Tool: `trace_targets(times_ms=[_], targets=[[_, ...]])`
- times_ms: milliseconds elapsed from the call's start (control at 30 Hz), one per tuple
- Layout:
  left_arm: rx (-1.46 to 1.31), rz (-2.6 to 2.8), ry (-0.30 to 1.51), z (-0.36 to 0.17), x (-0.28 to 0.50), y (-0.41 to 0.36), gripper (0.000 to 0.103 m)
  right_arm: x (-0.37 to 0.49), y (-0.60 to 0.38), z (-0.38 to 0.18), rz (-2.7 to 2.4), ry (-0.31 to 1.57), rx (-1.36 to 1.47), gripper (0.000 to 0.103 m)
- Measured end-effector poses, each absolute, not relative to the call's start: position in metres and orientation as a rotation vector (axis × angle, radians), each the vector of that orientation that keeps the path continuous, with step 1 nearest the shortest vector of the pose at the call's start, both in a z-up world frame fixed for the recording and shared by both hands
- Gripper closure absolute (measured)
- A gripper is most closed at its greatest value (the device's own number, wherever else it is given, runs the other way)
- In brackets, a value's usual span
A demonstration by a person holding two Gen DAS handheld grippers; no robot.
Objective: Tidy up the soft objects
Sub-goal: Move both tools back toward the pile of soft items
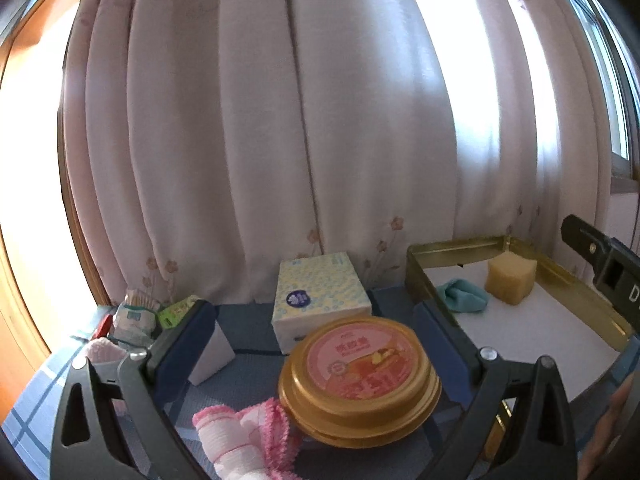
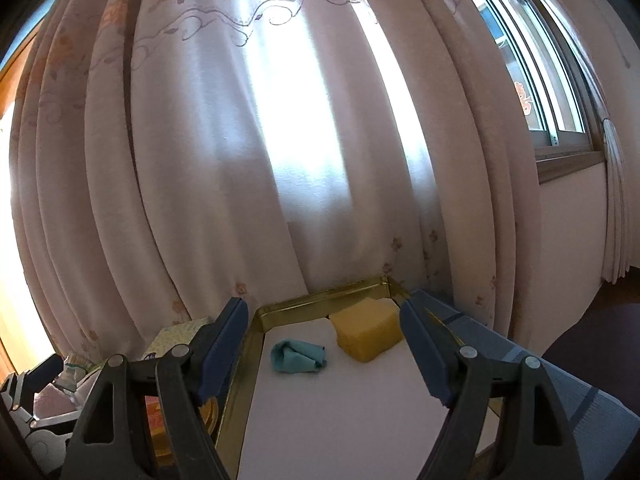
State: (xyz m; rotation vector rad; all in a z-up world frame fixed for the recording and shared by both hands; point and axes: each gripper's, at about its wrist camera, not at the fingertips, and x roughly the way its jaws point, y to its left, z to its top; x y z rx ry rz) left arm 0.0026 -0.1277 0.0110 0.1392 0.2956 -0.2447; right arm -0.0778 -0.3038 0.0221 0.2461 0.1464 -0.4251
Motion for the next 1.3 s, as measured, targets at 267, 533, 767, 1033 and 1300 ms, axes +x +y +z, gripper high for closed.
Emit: trace_targets(times_ms=[267, 533, 767, 1033, 1300], targets=[[0.104, -0.250, 0.326, 0.009, 0.005, -0.110, 0.002, -0.077, -0.282, 0.023, -0.388, 0.169, 0.246, 0.023], [0.108, -0.247, 0.327, 0.010, 0.006, -0.094, 0.002, -0.073, -0.258, 0.022, -0.351, 0.173, 0.237, 0.023], [0.104, -0.228, 0.339, 0.009, 0.012, -0.072, 0.002, -0.068, -0.242, 0.021, -0.325, 0.185, 0.247, 0.023], [0.097, -0.188, 0.341, 0.010, 0.019, -0.039, 0.003, -0.062, -0.221, 0.020, -0.286, 0.201, 0.242, 0.023], [0.064, -0.102, 0.362, 0.009, 0.037, 0.013, 0.002, -0.053, -0.188, 0.017, -0.190, 0.254, 0.224, 0.023]])
